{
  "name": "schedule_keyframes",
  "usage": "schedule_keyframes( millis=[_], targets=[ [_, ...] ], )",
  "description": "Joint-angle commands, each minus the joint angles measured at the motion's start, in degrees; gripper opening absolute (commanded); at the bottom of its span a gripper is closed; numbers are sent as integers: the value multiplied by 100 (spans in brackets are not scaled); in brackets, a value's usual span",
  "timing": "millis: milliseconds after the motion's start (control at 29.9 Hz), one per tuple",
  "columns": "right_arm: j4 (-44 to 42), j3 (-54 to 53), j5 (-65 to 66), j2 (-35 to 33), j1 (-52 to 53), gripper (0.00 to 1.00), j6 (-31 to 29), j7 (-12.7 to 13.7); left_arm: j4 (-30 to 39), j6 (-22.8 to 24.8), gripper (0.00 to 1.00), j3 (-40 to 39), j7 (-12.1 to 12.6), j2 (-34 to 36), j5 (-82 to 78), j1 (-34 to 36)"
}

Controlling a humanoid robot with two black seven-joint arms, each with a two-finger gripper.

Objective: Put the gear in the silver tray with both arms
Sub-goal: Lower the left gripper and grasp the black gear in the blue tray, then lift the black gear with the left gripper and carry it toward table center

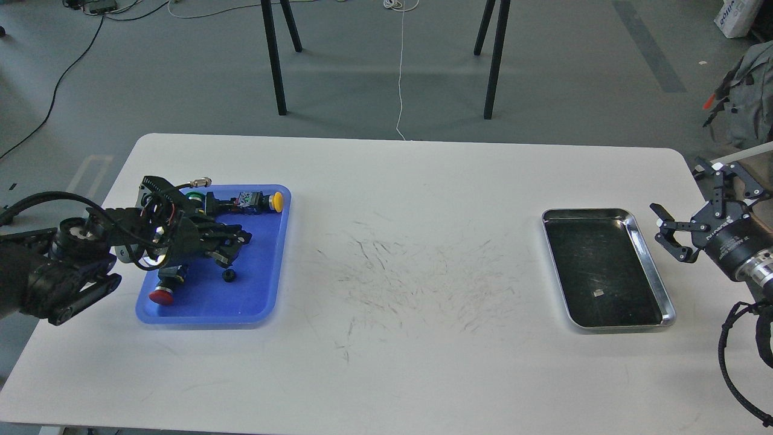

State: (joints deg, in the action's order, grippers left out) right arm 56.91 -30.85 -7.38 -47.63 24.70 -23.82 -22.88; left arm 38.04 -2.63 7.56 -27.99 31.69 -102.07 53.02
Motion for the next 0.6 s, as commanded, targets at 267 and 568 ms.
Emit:
schedule_keyframes(
  millis=[267,568],
  targets=[
    [-5,-9,0,25,-1,99,0,-6,256,-36,21,-62,-1,224,705,261],
    [-22,-9,0,8,-1,99,0,-15,879,16,21,-88,-1,180,1699,446]
  ],
)
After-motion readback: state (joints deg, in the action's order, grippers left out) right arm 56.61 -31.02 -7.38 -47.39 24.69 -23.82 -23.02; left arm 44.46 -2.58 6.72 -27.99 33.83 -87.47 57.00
